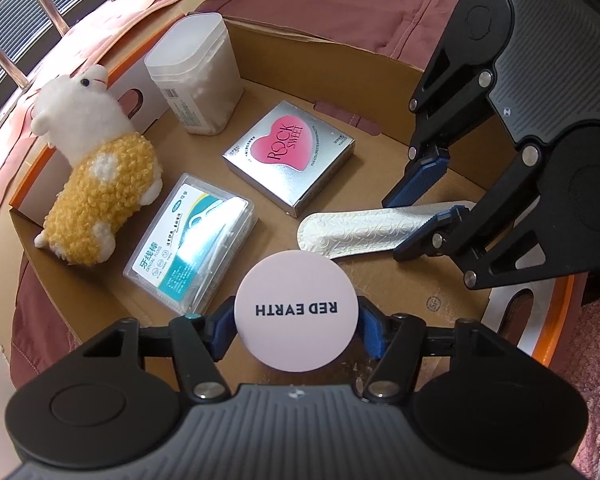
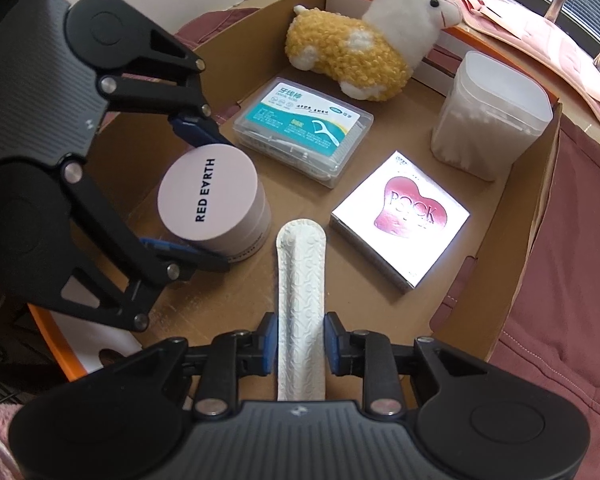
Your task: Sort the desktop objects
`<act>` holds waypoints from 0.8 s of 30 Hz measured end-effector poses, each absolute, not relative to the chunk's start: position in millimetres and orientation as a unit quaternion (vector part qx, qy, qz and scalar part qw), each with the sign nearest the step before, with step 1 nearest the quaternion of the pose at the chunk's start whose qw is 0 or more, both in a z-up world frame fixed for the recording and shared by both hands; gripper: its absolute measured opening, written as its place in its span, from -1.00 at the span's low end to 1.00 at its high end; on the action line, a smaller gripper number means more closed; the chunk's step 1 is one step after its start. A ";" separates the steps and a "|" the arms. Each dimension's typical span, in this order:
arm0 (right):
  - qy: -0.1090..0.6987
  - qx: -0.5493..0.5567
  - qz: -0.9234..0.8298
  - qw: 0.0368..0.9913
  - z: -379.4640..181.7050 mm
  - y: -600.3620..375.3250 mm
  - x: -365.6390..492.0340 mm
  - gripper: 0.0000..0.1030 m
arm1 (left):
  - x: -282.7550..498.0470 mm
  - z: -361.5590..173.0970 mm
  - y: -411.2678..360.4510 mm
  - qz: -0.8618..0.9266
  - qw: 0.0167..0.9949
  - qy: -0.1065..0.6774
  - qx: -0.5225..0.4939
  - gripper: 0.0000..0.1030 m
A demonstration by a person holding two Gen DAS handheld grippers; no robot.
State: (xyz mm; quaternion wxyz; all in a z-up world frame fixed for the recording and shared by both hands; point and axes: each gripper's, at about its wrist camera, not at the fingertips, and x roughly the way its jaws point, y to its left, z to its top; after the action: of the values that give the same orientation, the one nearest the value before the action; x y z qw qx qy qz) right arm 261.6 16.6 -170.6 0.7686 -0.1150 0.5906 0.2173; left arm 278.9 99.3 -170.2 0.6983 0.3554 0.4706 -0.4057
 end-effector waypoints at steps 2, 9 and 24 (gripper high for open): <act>0.590 -0.114 0.219 0.769 -168.9 16.7 261.0 -0.53 | 279.2 -168.4 99.5 -0.404 0.700 0.470 0.354 0.32; 0.583 -0.111 0.220 0.774 -161.0 16.7 258.3 -0.26 | 276.5 -158.7 100.6 -0.402 0.708 0.462 0.351 0.39; 0.545 -0.090 0.209 0.807 -120.5 9.3 241.9 0.22 | 260.1 -119.3 113.0 -0.377 0.753 0.422 0.337 0.67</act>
State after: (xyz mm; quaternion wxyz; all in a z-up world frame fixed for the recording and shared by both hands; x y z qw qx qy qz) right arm 241.9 9.3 -120.5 0.8066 -0.0902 0.5454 0.2091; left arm 260.1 113.0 -119.3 0.7528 0.3371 0.4215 -0.3767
